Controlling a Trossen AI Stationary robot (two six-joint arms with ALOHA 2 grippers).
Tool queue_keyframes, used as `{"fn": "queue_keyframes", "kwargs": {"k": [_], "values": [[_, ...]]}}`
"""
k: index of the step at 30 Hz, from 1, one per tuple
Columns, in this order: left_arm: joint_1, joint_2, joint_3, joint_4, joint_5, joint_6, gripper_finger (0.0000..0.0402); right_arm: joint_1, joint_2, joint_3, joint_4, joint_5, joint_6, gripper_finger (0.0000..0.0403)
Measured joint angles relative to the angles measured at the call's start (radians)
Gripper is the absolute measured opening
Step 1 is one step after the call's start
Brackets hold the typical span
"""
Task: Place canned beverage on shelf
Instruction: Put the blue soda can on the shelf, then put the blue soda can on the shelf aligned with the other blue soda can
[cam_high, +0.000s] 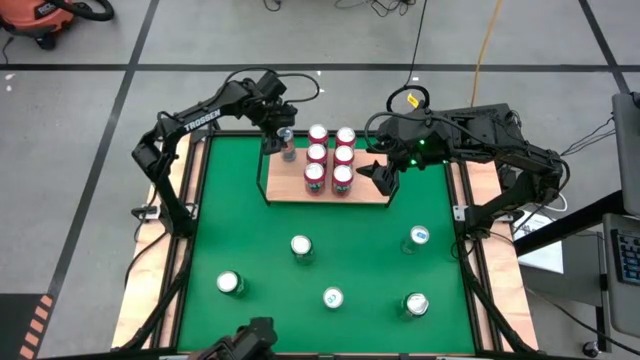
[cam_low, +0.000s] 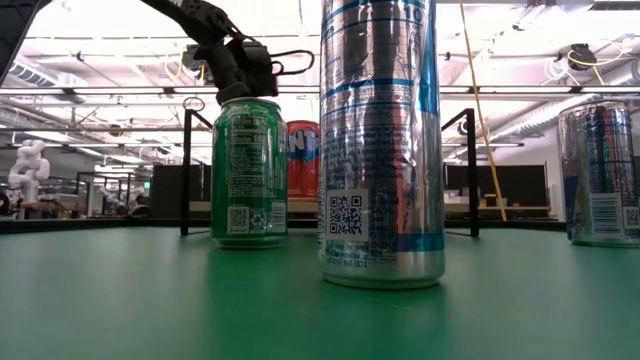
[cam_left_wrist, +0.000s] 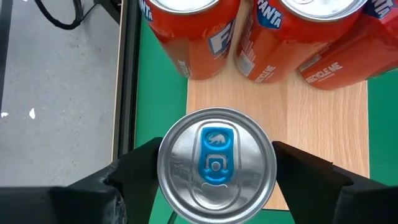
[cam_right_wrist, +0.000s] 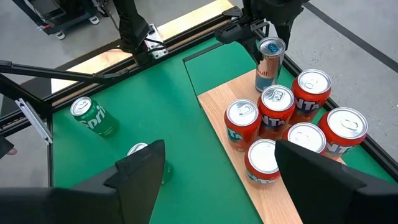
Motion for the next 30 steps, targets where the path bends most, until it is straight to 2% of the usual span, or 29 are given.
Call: {"fn": "queue_keyframes", "kwargs": {"k": [9,22,30], "values": [[0.0,-0.004,0.049,-0.03,-0.047,-0.05,0.029,0.0,0.0,0.0,0.0,0.0,-0.001,0.0295],[-0.037,-0.117,0.159,-0.105,-0.047,-0.109,0.029,0.0,-0.023,-0.001,-0.007,-0.004,0.019,0.0295],[-0.151,-0.226,0.159,-0.136,-0.053,-0.282,0.029,0.022,-0.095,-0.001,-0.058,-0.12,0.107,0.0295]]}}
